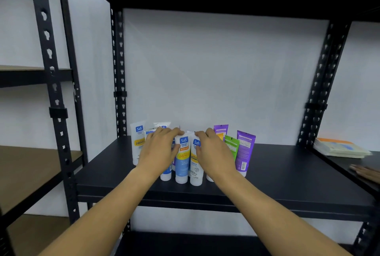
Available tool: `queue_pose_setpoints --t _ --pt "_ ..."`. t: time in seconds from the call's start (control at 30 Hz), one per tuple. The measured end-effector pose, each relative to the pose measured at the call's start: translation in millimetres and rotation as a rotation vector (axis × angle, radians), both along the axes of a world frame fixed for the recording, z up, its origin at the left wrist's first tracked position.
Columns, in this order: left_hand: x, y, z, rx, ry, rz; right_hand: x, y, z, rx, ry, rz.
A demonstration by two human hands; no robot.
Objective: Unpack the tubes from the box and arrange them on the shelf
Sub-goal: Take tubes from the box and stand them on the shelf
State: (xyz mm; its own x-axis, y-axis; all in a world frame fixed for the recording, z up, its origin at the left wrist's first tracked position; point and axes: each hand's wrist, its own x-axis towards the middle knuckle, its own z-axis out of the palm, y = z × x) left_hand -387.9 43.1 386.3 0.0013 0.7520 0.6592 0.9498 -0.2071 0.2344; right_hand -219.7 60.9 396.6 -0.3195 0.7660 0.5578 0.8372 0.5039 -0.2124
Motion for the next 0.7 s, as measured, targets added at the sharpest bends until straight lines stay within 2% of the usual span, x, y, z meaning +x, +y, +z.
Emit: queue_pose_setpoints --t 0.27,0.4,0.57,0.7 --pt "7 -13 -3 0.051 0.001 -0.005 7 -8 -2 0.076 -0.116 -0.035" --pt "8 -33 -13 0.094 -0.101 -0.024 19 -20 -8 0.124 0.013 -0.078" --pt "5 -66 -65 0.124 -0.168 -0.033 39 -42 -40 0.251 0.107 -0.056" --pt "5 -87 -115 0.07 -0.201 -0.027 51 -63 -83 0.186 0.081 -0.03"
